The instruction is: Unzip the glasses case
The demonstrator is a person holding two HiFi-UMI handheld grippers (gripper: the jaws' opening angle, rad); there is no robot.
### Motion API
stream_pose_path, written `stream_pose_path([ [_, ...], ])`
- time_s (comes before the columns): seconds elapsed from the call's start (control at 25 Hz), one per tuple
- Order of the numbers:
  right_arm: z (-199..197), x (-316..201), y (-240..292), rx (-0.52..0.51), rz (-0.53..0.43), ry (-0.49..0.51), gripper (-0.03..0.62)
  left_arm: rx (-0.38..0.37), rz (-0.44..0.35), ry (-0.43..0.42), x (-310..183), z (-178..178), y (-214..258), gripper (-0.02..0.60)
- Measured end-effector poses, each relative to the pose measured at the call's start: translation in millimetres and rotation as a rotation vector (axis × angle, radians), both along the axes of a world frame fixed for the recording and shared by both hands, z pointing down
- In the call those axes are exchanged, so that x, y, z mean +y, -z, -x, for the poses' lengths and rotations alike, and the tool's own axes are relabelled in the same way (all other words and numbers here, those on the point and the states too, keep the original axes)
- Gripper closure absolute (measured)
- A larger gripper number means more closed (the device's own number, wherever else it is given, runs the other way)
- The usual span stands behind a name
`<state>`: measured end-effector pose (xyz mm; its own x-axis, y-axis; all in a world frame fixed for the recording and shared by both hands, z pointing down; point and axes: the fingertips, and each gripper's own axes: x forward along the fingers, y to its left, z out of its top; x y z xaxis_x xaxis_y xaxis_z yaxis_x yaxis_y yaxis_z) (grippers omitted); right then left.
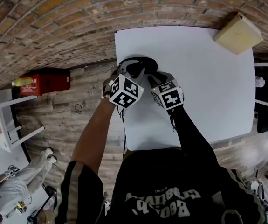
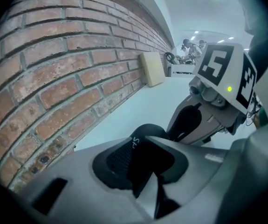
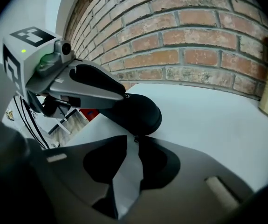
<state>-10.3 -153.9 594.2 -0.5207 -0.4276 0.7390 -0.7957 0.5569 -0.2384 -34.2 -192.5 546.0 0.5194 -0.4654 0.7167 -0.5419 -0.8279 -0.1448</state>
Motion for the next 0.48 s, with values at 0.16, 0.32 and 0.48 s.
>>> stream_pose_path([
  [0.16, -5.1, -2.5, -0.6, 0.034, -0.025, -0.038, 0.553, 0.011, 0.012, 0.023, -0.8, 0.2, -0.1, 0.495],
  [0.32, -6.4, -2.0, 0.4, 0.039, -0.053, -0.05, 0.579, 0.028, 0.045, 0.057, -1.6, 0.4, -0.8, 0.495],
  [0.48, -8.4, -1.4, 2.2, 0.046, -0.07, -0.053, 0.579, 0.037, 0.058, 0.062, -2.3, 0.6, -1.7, 0.494],
])
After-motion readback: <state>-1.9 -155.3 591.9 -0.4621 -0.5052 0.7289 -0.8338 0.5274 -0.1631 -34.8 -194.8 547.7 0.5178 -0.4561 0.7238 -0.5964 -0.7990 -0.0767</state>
